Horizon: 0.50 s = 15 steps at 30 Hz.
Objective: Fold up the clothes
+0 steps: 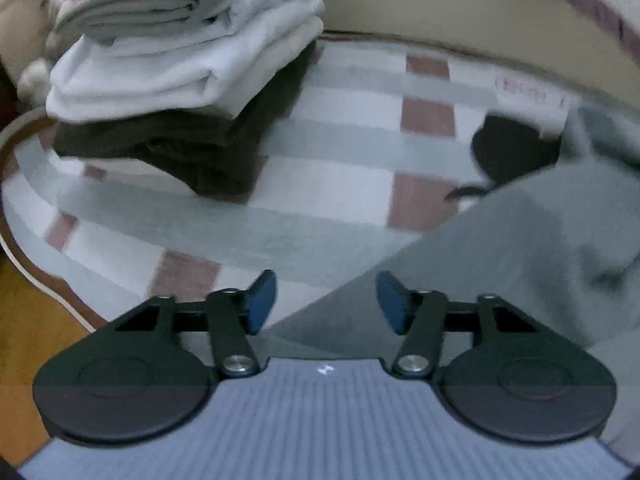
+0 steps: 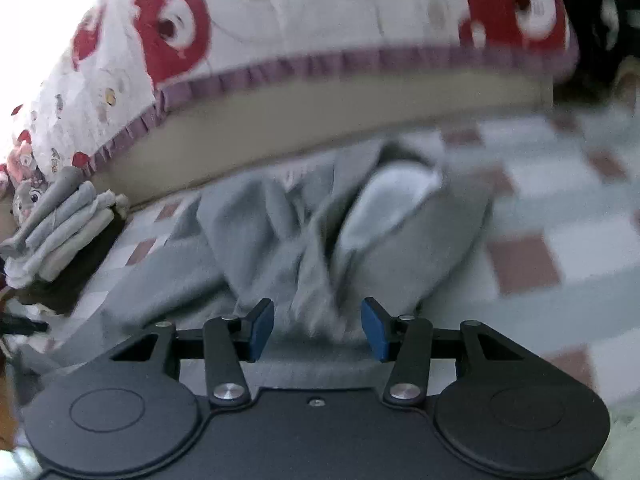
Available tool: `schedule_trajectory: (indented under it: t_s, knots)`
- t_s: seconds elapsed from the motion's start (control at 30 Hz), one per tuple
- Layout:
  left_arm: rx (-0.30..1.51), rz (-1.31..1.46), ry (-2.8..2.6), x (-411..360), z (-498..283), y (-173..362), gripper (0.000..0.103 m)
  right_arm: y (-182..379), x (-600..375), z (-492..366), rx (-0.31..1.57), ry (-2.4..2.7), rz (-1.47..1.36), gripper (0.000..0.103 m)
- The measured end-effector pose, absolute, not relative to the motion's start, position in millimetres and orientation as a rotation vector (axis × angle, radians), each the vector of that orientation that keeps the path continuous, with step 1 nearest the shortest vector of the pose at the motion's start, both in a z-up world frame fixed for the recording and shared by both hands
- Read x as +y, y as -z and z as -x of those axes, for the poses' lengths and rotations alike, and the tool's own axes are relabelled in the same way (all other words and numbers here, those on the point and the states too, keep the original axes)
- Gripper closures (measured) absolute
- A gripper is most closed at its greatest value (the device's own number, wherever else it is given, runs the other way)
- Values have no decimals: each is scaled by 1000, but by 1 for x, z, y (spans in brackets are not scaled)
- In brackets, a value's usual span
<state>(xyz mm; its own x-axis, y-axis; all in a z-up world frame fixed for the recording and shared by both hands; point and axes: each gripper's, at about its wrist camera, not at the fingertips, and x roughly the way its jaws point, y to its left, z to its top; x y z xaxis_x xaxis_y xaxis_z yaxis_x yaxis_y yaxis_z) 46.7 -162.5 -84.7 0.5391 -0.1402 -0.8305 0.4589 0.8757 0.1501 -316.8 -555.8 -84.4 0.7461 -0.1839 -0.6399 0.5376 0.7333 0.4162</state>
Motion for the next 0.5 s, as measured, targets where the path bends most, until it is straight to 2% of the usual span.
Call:
schedule_trajectory:
  t_s: [0.13, 0.33, 0.47, 0.5]
  knots:
    - [963, -391, 325, -144, -47, 90, 53, 84, -560, 327, 561, 361, -808, 49]
    - [1018, -227, 207, -96, -61, 94, 49, 95, -547, 312, 615, 444, -603, 49]
    - [1072, -191, 205, -91, -61, 102, 43, 99, -552, 310, 619, 389, -650, 47]
    - [1087, -181, 207, -90, -62, 104, 39, 98, -552, 311, 610, 384, -645, 47]
